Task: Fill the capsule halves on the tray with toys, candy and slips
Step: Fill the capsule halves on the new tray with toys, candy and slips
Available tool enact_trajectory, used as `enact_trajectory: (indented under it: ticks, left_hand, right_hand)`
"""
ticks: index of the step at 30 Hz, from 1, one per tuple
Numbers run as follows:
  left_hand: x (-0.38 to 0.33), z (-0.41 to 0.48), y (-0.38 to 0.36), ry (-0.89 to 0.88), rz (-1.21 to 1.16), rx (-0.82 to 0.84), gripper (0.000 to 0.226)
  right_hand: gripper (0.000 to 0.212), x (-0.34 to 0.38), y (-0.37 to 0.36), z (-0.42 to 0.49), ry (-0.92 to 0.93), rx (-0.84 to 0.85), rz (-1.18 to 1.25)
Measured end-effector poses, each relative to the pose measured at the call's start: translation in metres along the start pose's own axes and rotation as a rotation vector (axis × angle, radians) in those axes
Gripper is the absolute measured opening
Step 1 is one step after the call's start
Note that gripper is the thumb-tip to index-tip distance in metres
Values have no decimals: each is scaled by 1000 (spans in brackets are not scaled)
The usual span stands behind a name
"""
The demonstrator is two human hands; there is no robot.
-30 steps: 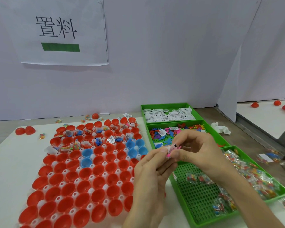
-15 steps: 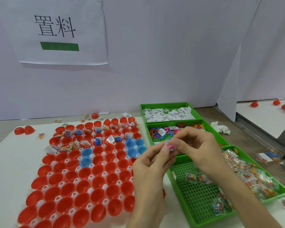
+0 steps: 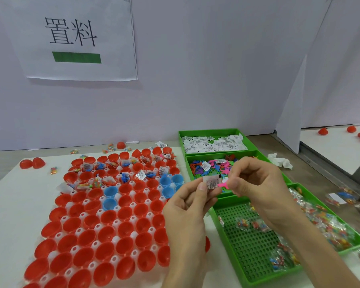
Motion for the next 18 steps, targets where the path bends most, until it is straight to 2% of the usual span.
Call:
enact_trajectory:
  ticks: [4,9,15,18]
  left_hand:
    - [-1,-3,-3,-54,42,31,16]
    - [-2,-4,-5,-80,77,43,17]
    - [-5,-3,-4,-103,116,76,20]
    - [-5,-5,-5,-130,135,94,15]
  right_hand:
    - [19,-3,-5,0,13,-35,-113]
    - [27,-3,-2,0,-4,-76,-117]
    - [21,-4,-1,1,-21,-32,-196]
    - [19,-4,0,2,-14,-24,-178]
Point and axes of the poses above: each hand's wrist, its own z-axis towards the middle knuckle, its own y-axis out of the back of the hand, x = y × z, the point moved 2 cm from there along z, towards the middle knuckle, and after that the axes turned 13 degrees about -x, right-handed, at the moved point
